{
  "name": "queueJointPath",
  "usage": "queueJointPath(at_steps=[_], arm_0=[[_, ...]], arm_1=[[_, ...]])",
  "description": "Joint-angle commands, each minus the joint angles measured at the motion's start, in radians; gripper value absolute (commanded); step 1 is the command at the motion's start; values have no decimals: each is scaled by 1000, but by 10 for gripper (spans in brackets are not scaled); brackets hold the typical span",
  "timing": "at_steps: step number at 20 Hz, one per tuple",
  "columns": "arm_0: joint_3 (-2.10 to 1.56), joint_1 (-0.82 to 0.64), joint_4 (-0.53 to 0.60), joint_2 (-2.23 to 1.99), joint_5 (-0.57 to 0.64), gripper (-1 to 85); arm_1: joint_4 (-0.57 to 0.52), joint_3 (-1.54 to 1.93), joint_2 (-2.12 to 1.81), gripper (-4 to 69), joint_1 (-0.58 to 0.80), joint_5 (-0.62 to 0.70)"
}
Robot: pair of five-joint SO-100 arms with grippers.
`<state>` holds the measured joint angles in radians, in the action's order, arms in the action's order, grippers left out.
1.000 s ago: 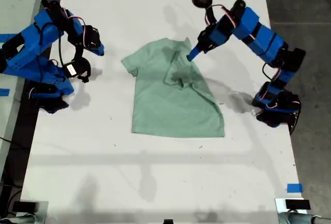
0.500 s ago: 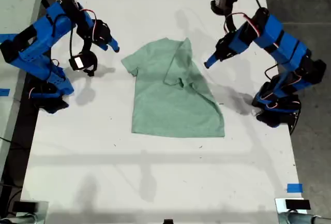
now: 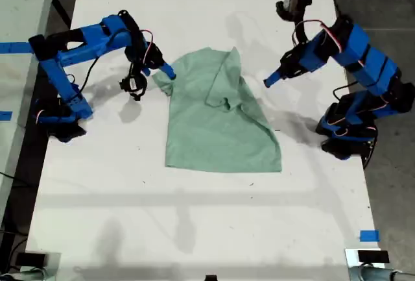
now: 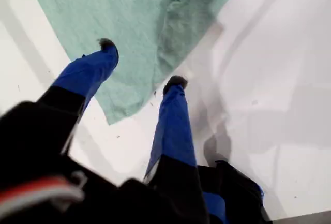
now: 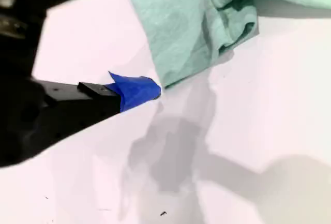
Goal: Fold tshirt
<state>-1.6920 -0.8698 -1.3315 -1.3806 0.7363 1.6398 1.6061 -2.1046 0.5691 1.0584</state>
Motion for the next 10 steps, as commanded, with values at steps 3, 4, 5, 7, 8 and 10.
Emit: queueJointPath(at_steps=[3,4,5,7,8,10], arm_0=[[35,-57,71,115,11,351],[54,-67,71,149,11,352],[75,-77,71,183,12,349],[124,-80,54,252,9,287],[132,-78,54,259,6,224],[141,-89,57,273,-8,18]], arm_1=[[-46,29,-97,221,-20,-12],[-52,46,-109,221,-21,-12],[-55,58,-118,221,-21,-12],[-63,89,-140,221,-21,-14],[-72,110,-153,221,-21,-15],[-87,150,-178,221,-14,-15]])
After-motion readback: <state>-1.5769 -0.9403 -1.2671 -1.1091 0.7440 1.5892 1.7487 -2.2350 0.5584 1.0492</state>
